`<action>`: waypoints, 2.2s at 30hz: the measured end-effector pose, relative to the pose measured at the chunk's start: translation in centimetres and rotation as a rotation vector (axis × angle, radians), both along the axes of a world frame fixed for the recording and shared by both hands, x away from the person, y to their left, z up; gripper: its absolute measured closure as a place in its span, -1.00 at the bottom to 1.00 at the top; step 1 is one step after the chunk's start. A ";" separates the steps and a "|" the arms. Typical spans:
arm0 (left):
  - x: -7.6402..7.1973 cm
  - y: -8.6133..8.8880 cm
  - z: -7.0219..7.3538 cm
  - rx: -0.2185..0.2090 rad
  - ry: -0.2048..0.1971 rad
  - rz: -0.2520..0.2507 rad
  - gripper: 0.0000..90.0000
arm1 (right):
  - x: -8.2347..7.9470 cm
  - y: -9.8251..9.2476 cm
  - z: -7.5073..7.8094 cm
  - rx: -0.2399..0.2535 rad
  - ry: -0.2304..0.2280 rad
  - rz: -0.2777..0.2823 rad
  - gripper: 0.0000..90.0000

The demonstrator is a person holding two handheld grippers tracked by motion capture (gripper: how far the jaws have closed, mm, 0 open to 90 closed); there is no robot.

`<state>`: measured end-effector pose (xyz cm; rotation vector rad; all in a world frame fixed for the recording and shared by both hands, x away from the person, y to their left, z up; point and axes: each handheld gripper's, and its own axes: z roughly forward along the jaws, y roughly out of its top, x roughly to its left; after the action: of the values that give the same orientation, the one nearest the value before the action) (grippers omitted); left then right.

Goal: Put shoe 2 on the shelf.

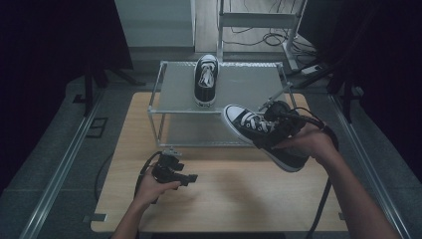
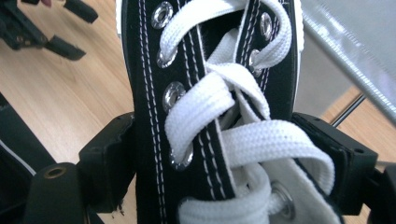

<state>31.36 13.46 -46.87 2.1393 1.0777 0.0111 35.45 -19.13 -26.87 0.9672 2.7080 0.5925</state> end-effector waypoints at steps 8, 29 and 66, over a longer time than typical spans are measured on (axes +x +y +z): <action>0.0 0.1 0.0 -0.004 0.002 -0.001 -0.44 | 2.0 0.4 1.1 0.003 -0.002 -0.041 -0.58; -0.1 0.3 0.0 -0.011 0.003 0.000 -0.44 | 9.7 3.1 2.6 0.018 0.010 -0.260 -0.58; -0.2 1.5 0.4 -0.056 -0.004 0.019 -0.44 | 19.5 8.6 2.2 0.034 0.099 -0.665 -0.58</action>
<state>31.12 14.99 -46.45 2.0781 1.0837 -0.0055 54.90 -10.48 -24.72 1.8197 2.2324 0.4562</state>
